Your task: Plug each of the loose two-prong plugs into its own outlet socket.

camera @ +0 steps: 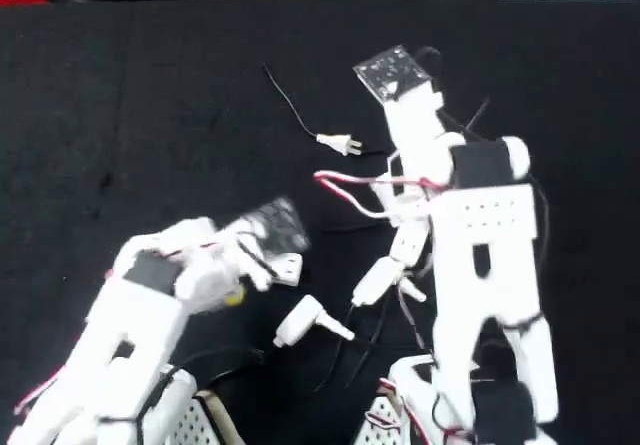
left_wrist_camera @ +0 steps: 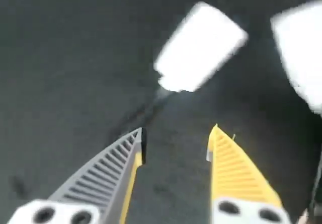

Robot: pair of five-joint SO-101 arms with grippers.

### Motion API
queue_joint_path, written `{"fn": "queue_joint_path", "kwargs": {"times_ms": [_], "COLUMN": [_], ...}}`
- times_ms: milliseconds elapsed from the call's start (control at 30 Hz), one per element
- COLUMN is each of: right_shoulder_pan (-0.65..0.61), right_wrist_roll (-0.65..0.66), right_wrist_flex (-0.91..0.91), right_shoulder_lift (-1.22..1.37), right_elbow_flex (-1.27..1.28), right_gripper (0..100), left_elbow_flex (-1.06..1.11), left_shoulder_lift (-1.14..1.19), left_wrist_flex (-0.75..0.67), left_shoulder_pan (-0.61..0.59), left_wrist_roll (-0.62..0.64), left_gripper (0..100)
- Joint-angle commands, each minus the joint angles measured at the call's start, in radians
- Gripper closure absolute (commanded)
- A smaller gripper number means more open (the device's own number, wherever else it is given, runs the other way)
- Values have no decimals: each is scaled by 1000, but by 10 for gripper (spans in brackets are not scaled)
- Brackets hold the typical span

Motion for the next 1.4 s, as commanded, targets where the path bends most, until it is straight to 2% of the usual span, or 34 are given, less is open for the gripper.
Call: {"fn": "queue_joint_path", "kwargs": {"times_ms": [0, 133, 200, 400, 533, 900, 1033, 1200, 1367], "right_shoulder_pan": [17, 69, 87, 87, 87, 86, 86, 86, 84], "right_wrist_roll": [18, 18, 18, 18, 18, 17, 17, 17, 17], "right_wrist_flex": [-18, -26, -35, -40, -41, -123, -124, -124, -126], "right_shoulder_lift": [58, 51, 28, 4, 4, -4, -4, -4, -2], "right_elbow_flex": [-67, -71, -65, -62, -62, 7, 7, 7, 8], "right_gripper": [962, 962, 962, 962, 962, 962, 962, 962, 962], "left_elbow_flex": [-51, -15, -2, -18, -47, -188, -179, -113, -7], "left_shoulder_lift": [120, 157, 169, 219, 293, 557, 496, 313, 147], "left_wrist_flex": [-43, -249, -293, -311, -318, -308, -304, -239, -322], "left_shoulder_pan": [76, 54, 56, 93, 93, 85, 85, 96, 93], "left_wrist_roll": [-252, -293, -322, -370, -457, -428, -341, -334, -328], "left_gripper": [791, 839, 859, 858, 857, 812, 809, 809, 807]}}
